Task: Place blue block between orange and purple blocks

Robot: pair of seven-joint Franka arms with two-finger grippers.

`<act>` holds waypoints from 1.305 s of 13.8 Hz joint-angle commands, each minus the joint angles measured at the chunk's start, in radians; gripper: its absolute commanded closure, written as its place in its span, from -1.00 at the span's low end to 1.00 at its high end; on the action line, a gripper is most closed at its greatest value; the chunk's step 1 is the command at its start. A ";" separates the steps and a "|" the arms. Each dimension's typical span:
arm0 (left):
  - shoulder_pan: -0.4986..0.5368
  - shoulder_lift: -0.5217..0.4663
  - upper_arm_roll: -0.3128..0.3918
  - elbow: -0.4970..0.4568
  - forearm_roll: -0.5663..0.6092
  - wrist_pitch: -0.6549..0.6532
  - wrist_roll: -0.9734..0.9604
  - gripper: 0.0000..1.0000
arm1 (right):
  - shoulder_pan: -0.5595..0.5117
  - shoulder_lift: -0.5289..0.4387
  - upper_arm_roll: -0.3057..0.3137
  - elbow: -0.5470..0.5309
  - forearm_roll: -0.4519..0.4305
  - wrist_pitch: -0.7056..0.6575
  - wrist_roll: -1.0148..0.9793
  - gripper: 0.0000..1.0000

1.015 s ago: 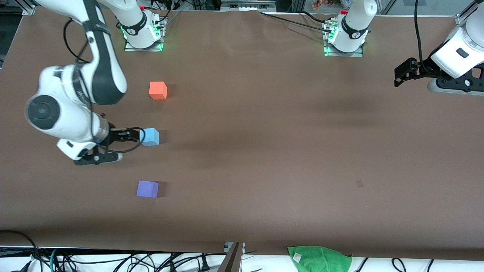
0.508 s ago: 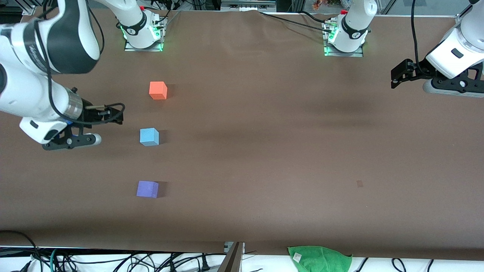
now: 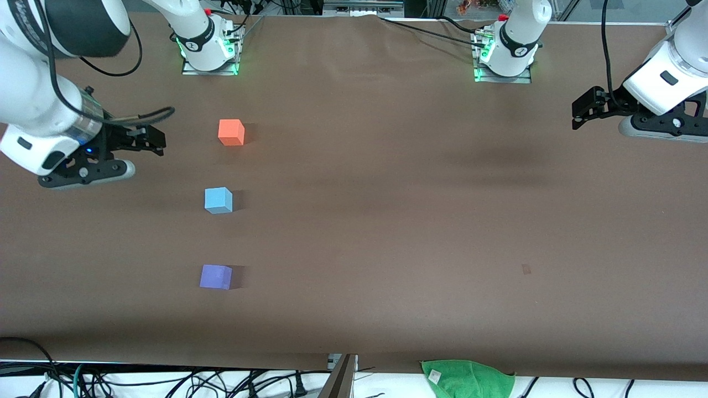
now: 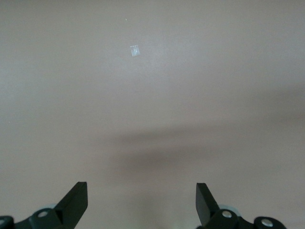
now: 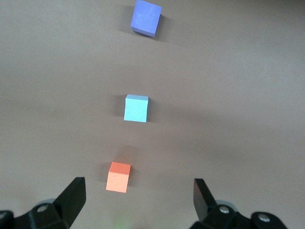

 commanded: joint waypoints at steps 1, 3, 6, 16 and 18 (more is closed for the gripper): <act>-0.003 0.015 0.001 0.030 0.014 -0.010 0.017 -1.00 | -0.101 -0.090 0.043 -0.065 -0.011 0.034 -0.010 -1.00; -0.002 0.015 0.001 0.030 0.014 -0.010 0.018 -1.00 | -0.128 -0.106 0.048 -0.076 -0.009 0.038 -0.016 -1.00; -0.003 0.015 0.001 0.030 0.014 -0.009 0.018 -1.00 | -0.142 -0.143 0.051 -0.127 0.000 0.004 -0.007 -1.00; -0.002 0.015 -0.001 0.030 0.014 -0.009 0.017 -1.00 | -0.195 -0.123 0.111 -0.116 0.008 0.005 -0.022 -1.00; -0.003 0.015 0.001 0.030 0.014 -0.009 0.017 -1.00 | -0.197 -0.122 0.109 -0.116 0.008 0.004 -0.022 -1.00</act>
